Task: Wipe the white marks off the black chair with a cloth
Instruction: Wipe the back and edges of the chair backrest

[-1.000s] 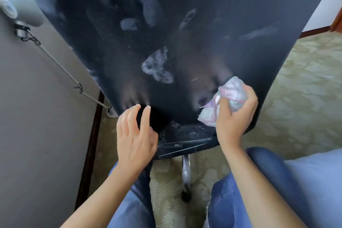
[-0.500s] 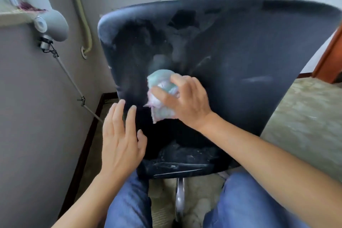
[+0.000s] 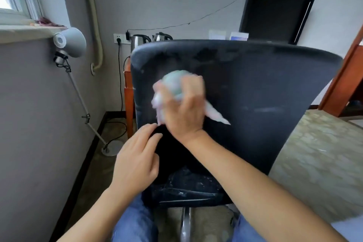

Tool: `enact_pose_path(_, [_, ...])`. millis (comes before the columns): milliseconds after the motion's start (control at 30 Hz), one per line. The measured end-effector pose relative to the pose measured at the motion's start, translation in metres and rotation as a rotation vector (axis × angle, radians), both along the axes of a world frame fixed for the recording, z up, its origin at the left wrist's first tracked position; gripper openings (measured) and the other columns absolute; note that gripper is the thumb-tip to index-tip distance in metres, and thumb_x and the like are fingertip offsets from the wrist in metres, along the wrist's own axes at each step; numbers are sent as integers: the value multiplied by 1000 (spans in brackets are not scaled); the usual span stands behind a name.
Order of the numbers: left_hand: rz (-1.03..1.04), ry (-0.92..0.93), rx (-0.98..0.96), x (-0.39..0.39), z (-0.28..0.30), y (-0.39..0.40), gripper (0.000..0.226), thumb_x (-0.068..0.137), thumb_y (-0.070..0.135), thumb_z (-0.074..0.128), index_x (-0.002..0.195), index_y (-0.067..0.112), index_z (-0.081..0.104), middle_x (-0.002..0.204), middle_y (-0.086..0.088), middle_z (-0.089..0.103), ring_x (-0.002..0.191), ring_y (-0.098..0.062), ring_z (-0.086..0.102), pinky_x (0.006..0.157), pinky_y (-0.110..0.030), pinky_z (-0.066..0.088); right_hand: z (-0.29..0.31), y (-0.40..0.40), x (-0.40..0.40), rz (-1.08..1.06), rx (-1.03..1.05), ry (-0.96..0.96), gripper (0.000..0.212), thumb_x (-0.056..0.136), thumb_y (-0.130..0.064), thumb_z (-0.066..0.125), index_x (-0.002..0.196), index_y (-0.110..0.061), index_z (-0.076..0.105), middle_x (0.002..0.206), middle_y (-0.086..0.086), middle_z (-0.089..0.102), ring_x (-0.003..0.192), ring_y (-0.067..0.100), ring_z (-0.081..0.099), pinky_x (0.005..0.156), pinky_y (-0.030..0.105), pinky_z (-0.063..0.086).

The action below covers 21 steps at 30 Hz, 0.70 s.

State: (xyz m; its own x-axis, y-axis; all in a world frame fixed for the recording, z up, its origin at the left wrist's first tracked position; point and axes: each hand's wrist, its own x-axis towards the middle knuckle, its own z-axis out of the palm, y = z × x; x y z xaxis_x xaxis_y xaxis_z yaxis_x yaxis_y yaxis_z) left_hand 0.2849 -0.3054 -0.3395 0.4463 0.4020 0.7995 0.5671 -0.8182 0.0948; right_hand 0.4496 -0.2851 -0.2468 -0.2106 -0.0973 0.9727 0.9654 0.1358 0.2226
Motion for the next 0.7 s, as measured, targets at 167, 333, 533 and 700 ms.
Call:
enact_pose_path(167, [130, -26, 9, -33, 2, 5, 41, 82, 14, 45, 112, 5, 72, 119, -9, 68, 112, -30, 61, 84, -37, 47, -101, 6, 47, -105, -353, -546, 40, 96, -6, 62, 131, -25, 63, 138, 15, 47, 128, 34, 54, 119, 48, 38])
enact_pose_path(333, [178, -32, -281, -36, -33, 17, 46, 92, 11, 59, 138, 8, 59, 144, -8, 58, 129, -29, 58, 94, -46, 55, -117, -45, 131, -295, -441, -719, 48, 95, -7, 60, 137, -29, 53, 145, 14, 46, 133, 33, 51, 117, 49, 40])
enact_pose_path(533, [-116, -430, -831, -4, -73, 58, 77, 97, 15, 70, 159, 27, 26, 160, 5, 41, 148, -10, 38, 126, -44, 31, -68, -70, 165, -393, -319, -717, 61, 89, -3, 70, 141, -28, 50, 141, 17, 59, 125, 30, 62, 110, 49, 48])
enact_pose_path(700, [-128, -424, -850, 10, -105, 62, 104, 98, 15, 70, 166, 36, -7, 175, 13, -5, 161, -8, -5, 131, -47, 13, -74, -46, 133, -316, -303, -697, 47, 89, -3, 77, 130, -23, 65, 139, 15, 62, 126, 35, 60, 109, 52, 49])
